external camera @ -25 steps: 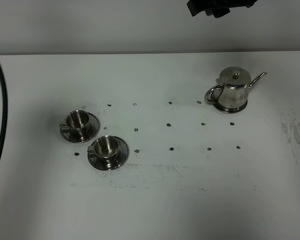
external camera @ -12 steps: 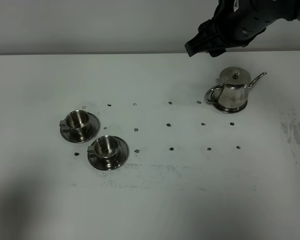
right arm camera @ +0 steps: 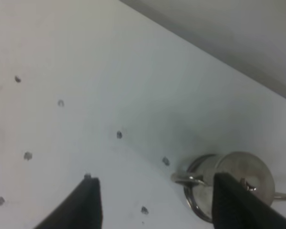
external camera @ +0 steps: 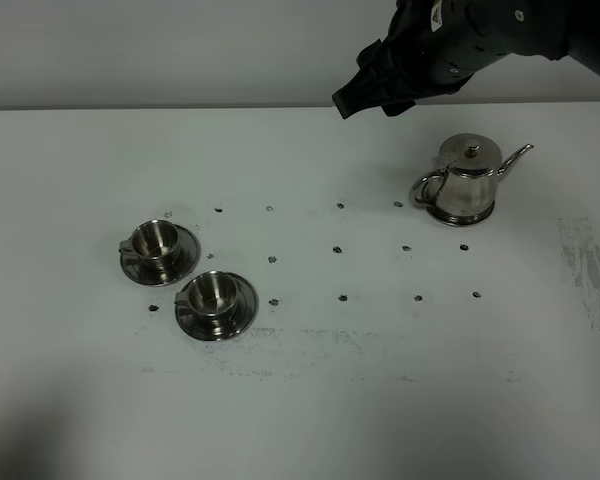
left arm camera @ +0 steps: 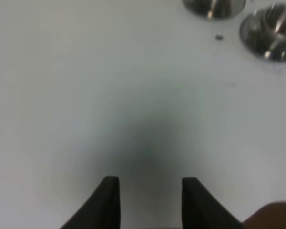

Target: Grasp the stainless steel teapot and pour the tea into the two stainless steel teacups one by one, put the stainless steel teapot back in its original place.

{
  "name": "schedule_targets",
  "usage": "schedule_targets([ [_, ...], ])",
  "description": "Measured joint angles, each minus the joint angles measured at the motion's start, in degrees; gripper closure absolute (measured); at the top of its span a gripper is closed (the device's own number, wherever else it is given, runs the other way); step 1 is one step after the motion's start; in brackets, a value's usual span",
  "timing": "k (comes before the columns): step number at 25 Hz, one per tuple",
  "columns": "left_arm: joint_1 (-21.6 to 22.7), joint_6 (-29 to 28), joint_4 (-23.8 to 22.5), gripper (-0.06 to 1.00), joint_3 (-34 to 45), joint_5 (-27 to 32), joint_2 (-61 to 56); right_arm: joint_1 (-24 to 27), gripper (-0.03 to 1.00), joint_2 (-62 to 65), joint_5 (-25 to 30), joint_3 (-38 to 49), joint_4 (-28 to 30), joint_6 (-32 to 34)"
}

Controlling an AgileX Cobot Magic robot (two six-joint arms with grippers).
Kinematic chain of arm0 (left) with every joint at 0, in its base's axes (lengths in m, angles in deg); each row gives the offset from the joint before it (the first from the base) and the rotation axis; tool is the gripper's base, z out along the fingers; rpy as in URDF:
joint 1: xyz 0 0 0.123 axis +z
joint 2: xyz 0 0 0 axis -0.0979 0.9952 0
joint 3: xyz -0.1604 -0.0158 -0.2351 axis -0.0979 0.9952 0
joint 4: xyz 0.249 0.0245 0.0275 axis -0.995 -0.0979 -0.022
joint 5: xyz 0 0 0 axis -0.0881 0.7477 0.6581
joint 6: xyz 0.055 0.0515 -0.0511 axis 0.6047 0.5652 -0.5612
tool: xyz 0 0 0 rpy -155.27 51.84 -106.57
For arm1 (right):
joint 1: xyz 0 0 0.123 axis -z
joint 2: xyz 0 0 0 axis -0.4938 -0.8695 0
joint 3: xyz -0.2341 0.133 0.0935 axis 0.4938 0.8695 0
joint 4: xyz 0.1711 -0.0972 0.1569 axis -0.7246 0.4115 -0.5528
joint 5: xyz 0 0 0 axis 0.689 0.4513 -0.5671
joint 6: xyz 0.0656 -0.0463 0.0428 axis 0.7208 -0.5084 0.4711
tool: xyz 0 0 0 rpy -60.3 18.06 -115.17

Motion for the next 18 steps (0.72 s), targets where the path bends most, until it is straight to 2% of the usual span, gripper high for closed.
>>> schedule_targets([
  [8, 0.0, 0.0, 0.0, 0.58, 0.2, 0.5, -2.2, -0.2, 0.48, 0.0, -0.1, 0.0, 0.4, -0.9],
  [14, 4.4, -0.1, 0.2, 0.58, 0.2, 0.7, -9.9, -0.2, 0.48, 0.0, 0.1, 0.0, -0.7, -1.7],
  [18, 4.7, -0.2, 0.4, 0.58, 0.2, 0.8, -10.4, -0.2, 0.48, -0.1, 0.1, 0.0, -3.5, -3.1],
])
